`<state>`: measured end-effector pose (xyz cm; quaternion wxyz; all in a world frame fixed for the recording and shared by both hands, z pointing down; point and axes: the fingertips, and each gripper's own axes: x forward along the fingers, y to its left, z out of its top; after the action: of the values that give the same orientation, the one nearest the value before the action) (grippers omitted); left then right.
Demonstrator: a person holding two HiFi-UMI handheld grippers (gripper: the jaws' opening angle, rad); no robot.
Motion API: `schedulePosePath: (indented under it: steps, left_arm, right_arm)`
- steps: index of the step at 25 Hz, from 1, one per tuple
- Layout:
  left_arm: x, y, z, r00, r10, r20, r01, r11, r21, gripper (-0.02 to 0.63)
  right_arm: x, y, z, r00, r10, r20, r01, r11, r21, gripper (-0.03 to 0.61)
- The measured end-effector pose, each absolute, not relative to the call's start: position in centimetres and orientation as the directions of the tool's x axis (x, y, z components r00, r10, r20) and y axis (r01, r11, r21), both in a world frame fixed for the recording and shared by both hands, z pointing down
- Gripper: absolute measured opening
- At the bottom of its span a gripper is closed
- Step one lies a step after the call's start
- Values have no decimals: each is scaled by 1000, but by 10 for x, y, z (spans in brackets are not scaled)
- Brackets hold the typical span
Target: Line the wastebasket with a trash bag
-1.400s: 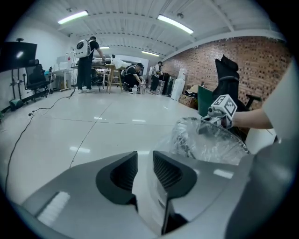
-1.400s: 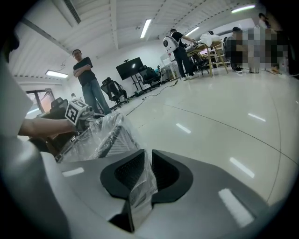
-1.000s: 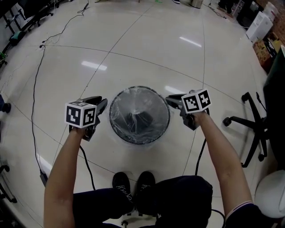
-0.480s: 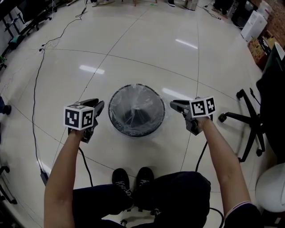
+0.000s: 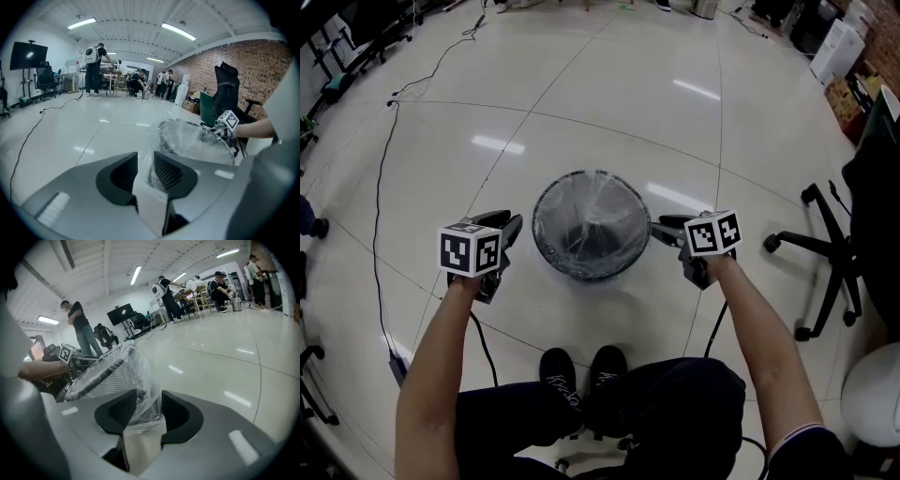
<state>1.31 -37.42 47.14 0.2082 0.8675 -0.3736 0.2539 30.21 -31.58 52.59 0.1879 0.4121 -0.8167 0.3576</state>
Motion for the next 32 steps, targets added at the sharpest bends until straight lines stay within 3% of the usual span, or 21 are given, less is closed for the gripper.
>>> schedulePosePath:
  steps: [5, 11, 12, 13, 15, 24, 32]
  left_arm:
    - [10, -368, 468, 586, -551, 594, -762, -625, 171, 107]
    - [13, -358, 454, 587, -572, 573, -763, -628, 154, 103]
    - [13, -356, 449, 586, -580, 566, -762, -632, 141, 80]
    - [14, -353, 443, 587, -587, 558, -760, -638, 128, 16]
    - [13, -346, 432, 592, -596, 542, -755, -645, 115, 11]
    - [40, -306, 336, 688, -637, 348, -703, -704, 102, 11]
    - [67, -261, 278, 748, -624, 225, -655, -748, 103, 11]
  right_arm:
    - [320, -315, 497, -611, -605, 511, -781, 357, -512, 147]
    - [316, -313, 463, -589, -612, 528, -808, 421, -413, 71]
    - [311, -312, 457, -588, -610, 531, -809, 436, -395, 51]
    - [306, -311, 450, -589, -608, 532, -808, 451, -379, 33]
    - [292, -308, 433, -596, -610, 522, -802, 483, -351, 2]
    - [214, -288, 319, -630, -697, 343, -773, 606, -188, 2]
    - [179, -253, 265, -607, -769, 201, -794, 589, -148, 2]
